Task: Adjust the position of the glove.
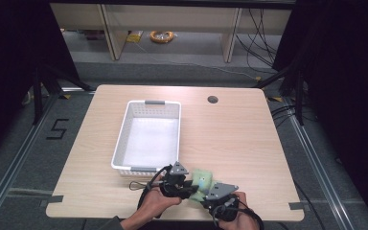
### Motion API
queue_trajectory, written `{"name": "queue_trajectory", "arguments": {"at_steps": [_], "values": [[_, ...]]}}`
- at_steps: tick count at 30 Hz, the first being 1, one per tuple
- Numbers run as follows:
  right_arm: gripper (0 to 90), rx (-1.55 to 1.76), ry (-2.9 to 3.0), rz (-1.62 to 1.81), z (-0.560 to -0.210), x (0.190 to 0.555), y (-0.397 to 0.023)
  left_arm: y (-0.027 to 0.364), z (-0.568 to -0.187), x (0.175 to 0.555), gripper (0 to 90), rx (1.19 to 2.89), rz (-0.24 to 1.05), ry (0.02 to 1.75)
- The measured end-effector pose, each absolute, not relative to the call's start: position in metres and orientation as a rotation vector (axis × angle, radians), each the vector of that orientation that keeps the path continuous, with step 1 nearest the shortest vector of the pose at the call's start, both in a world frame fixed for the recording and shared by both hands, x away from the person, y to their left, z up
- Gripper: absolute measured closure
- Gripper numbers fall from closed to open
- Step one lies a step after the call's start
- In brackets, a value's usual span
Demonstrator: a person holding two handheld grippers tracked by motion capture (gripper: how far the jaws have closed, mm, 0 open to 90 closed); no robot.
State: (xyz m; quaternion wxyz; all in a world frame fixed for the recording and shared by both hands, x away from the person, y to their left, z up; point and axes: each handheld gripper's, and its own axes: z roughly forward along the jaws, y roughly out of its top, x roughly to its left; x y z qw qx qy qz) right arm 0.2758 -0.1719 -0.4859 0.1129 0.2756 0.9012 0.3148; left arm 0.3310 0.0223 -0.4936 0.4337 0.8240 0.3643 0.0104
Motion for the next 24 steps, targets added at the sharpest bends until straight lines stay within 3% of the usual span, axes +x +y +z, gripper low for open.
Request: {"name": "queue_trajectory", "arguments": {"at_steps": [10, 15, 24], "values": [[86.4, 0.789, 2.57, 0.903, -0.454, 0.279, -0.202, 0.03, -0.466, 0.303, 82.1, 1.935, 0.014, 0.851], [86.7, 0.753, 2.559, 0.853, -0.449, 0.286, -0.209, 0.019, -0.47, 0.288, 82.2, 1.927, 0.032, 0.809], [86.6, 0.724, 2.578, 0.83, -0.459, 0.319, -0.215, 0.002, -0.483, 0.297, 81.0, 1.948, 0.068, 0.82]]}}
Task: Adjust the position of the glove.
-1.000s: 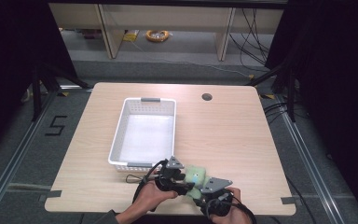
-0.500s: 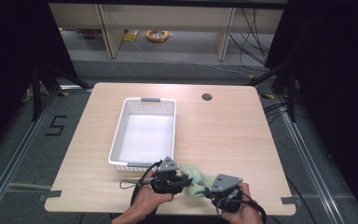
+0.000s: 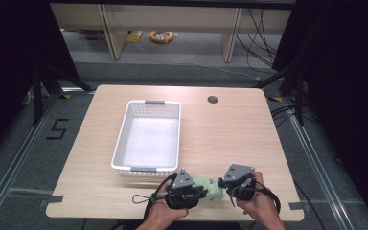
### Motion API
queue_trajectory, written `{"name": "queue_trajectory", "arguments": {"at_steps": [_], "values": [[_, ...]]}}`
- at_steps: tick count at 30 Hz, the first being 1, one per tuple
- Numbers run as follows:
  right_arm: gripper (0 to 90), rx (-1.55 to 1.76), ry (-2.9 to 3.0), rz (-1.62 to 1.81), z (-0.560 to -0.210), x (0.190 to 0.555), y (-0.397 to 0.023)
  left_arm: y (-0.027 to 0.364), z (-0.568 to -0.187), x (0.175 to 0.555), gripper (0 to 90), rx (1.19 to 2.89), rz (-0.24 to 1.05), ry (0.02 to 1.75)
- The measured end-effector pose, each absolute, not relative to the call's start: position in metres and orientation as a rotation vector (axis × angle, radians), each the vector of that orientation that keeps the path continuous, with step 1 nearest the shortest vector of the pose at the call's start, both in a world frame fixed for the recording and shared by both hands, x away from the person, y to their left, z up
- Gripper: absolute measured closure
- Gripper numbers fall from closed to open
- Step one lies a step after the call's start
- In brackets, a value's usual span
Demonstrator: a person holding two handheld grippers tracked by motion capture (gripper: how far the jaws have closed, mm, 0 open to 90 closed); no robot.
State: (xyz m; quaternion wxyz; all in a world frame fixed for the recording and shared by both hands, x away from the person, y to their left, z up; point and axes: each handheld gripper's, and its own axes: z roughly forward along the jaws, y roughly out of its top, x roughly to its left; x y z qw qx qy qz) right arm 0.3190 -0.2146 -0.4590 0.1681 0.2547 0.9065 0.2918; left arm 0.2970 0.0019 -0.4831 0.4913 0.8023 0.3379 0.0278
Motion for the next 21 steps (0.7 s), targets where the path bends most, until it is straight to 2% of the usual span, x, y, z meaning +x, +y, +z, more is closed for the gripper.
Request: {"name": "queue_trajectory", "arguments": {"at_steps": [6, 8, 13, 15, 19, 21], "values": [[82.5, 0.752, 2.64, 0.837, -0.478, 0.325, -0.22, -0.002, -0.499, 0.295, 77.3, 1.985, 0.015, 0.857], [76.4, 0.798, 2.615, 0.828, -0.478, 0.325, -0.223, -0.001, -0.498, 0.294, 69.6, 1.993, -0.028, 0.85], [64.5, 0.924, 2.549, 0.893, -0.467, 0.321, -0.237, 0.011, -0.488, 0.287, 56.4, 1.968, -0.022, 0.847], [60.2, 0.986, 2.507, 0.953, -0.461, 0.315, -0.238, 0.022, -0.482, 0.287, 52.1, 1.934, -0.002, 0.869], [55.5, 1.039, 2.478, 1.075, -0.457, 0.301, -0.235, 0.045, -0.473, 0.29, 50.4, 1.909, 0.142, 0.879], [53.9, 1.088, 2.485, 1.116, -0.457, 0.294, -0.232, 0.052, -0.474, 0.293, 49.4, 1.912, 0.16, 0.893]]}}
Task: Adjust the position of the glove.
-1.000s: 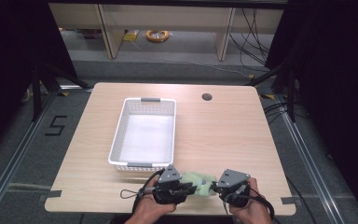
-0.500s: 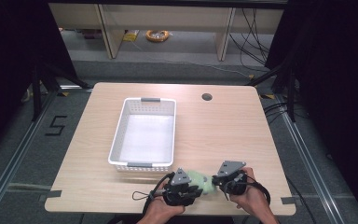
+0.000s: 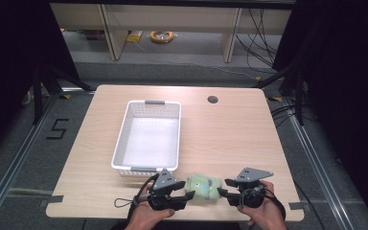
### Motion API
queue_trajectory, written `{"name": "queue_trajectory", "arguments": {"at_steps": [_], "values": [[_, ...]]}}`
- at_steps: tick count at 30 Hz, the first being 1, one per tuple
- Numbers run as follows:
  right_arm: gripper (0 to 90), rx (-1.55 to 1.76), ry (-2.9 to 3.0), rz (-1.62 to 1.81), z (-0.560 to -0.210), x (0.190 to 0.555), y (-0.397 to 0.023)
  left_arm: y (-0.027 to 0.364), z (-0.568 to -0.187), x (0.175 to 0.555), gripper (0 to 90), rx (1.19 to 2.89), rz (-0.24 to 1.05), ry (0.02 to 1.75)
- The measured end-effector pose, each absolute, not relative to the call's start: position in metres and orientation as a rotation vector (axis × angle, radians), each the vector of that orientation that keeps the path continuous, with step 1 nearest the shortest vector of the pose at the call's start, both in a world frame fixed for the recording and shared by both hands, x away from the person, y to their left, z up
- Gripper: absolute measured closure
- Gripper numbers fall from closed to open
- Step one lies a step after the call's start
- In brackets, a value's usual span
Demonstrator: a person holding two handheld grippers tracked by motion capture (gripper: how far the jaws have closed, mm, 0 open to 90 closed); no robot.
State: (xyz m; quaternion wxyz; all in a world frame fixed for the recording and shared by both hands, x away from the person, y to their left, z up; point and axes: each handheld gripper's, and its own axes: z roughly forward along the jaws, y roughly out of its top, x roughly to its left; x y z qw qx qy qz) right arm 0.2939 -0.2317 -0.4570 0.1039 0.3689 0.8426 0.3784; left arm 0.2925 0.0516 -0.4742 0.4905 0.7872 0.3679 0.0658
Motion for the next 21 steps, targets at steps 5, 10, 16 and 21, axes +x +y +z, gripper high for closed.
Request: {"name": "queue_trajectory", "arguments": {"at_steps": [5, 10, 16, 21], "values": [[52.8, 1.139, 2.517, 1.064, -0.467, 0.284, -0.227, 0.048, -0.484, 0.298, 47.6, 1.943, 0.133, 0.905], [55.8, 1.154, 2.548, 1.029, -0.476, 0.285, -0.222, 0.039, -0.492, 0.302, 47.7, 2.024, 0.106, 0.878], [66.8, 1.123, 2.588, 0.983, -0.486, 0.293, -0.216, 0.029, -0.5, 0.305, 53.9, 2.084, 0.137, 0.844], [84.9, 1.016, 2.603, 1.003, -0.489, 0.296, -0.213, 0.027, -0.498, 0.304, 68.5, 2.1, 0.181, 0.81]]}}
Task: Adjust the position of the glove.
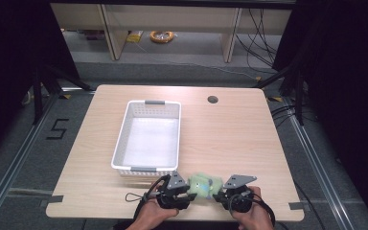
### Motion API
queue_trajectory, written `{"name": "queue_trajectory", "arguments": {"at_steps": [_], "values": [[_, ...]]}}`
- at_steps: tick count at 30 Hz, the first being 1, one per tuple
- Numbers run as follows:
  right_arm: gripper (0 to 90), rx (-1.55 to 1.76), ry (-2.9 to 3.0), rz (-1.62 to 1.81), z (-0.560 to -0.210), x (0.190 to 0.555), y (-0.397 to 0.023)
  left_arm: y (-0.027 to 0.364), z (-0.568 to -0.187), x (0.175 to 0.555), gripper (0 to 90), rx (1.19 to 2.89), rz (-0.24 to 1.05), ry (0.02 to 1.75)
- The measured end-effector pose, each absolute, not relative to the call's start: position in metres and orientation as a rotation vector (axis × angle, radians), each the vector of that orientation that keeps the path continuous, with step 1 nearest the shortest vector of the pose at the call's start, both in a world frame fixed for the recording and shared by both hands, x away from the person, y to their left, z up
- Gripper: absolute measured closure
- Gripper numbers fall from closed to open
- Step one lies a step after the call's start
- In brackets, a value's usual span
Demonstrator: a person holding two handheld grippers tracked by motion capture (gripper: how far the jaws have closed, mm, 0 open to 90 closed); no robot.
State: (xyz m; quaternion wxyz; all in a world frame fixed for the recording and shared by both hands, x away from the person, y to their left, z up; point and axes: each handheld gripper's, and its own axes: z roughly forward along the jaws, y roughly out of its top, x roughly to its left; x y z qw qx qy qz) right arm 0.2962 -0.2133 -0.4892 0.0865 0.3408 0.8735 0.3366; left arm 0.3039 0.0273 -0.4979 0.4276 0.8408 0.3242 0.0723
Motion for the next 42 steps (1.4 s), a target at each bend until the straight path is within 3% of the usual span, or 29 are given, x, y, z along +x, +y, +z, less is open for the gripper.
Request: {"name": "queue_trajectory", "arguments": {"at_steps": [3, 11, 20, 27, 30, 34, 42], "values": [[85.6, 1.006, 2.603, 1.029, -0.478, 0.294, -0.214, 0.026, -0.493, 0.301, 74.8, 2.094, 0.176, 0.808], [85.6, 0.952, 2.602, 1.075, -0.455, 0.308, -0.231, 0.017, -0.478, 0.298, 75.8, 2.031, 0.135, 0.772], [83.8, 1.062, 2.68, 1.056, -0.482, 0.319, -0.239, 0.013, -0.496, 0.3, 75.4, 2.076, 0.076, 0.806], [71.6, 1.063, 2.712, 1.0, -0.489, 0.319, -0.235, 0.021, -0.497, 0.299, 74.5, 2.071, 0.062, 0.835], [57.5, 1.088, 2.703, 0.995, -0.486, 0.317, -0.237, 0.023, -0.494, 0.299, 70.2, 2.043, 0.039, 0.842], [49.1, 1.121, 2.591, 1.1, -0.471, 0.314, -0.246, 0.031, -0.488, 0.301, 61.5, 1.991, 0.046, 0.879], [42.5, 1.31, 2.469, 1.168, -0.464, 0.326, -0.25, 0.05, -0.485, 0.309, 51.9, 1.95, 0.079, 0.991]]}}
